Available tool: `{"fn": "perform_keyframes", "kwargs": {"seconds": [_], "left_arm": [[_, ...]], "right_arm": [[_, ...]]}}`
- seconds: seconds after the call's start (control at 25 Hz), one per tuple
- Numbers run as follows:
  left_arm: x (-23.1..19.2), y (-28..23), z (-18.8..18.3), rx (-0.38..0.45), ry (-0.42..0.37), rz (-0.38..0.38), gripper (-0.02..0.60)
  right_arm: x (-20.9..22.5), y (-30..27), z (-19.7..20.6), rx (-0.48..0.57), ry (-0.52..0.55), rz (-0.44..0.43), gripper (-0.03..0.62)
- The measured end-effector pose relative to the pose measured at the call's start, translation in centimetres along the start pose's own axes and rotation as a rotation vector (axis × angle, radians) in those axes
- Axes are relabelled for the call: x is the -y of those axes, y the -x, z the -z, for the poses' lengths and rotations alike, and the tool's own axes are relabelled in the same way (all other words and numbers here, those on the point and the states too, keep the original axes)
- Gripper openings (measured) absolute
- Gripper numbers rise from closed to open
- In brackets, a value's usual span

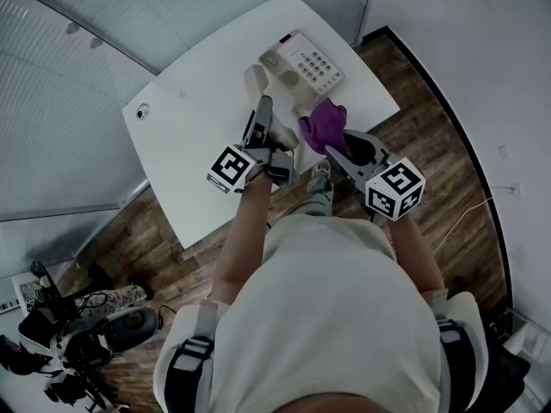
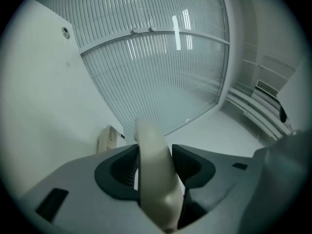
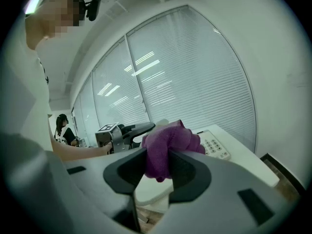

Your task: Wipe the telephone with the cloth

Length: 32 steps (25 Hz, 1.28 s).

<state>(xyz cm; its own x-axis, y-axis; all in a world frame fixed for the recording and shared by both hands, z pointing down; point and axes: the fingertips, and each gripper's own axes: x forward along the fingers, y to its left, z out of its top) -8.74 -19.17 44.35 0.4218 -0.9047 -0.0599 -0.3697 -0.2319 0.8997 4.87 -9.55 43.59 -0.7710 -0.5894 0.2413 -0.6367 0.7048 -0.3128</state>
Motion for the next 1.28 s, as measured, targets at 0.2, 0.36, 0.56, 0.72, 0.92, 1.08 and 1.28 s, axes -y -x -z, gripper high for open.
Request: {"fn": "perform_keyframes", "kwargs": {"seconds": [0.2,0.36,0.56,0.72,0.92,1.08,1.28], "left_arm": [[-1.6,-2.2,1.0,-0.027,-0.042,-0.085,0.225],[-3.4,-4.1,1.5,-0.037,-0.058,-0.149,0.225],[-5.3,-6.5,1.8,-0.018,-0.078,-0.215,0.225],[-7.0,-7.9,1.9,-0.02,-0.078,-0.27,0.225],[-8.5,-9.1,2.3,-0.012,-0.074,-0.332,0.225],[-8.9,-10.1,2.4,-0.008,-0.084,-0.359,0.225],[-9.5,-11.1,2.6,-0.011,-0.123,-0.41,0.225]], "right_arm": [[1.9,-0.5,-2.1,0.036,-0.002,0.044,0.137],[4.6,-1.1,-3.4,0.057,-0.031,0.086,0.137],[8.0,-2.0,-3.8,0.033,-0.055,0.108,0.137],[9.8,-3.0,-4.4,0.021,-0.063,0.092,0.137],[11.3,-4.2,-4.6,-0.007,-0.07,0.06,0.137],[11.8,-5.1,-4.5,-0.034,-0.056,0.022,0.137],[12.6,-6.0,-4.6,-0.053,-0.051,-0.005,0.137]]}}
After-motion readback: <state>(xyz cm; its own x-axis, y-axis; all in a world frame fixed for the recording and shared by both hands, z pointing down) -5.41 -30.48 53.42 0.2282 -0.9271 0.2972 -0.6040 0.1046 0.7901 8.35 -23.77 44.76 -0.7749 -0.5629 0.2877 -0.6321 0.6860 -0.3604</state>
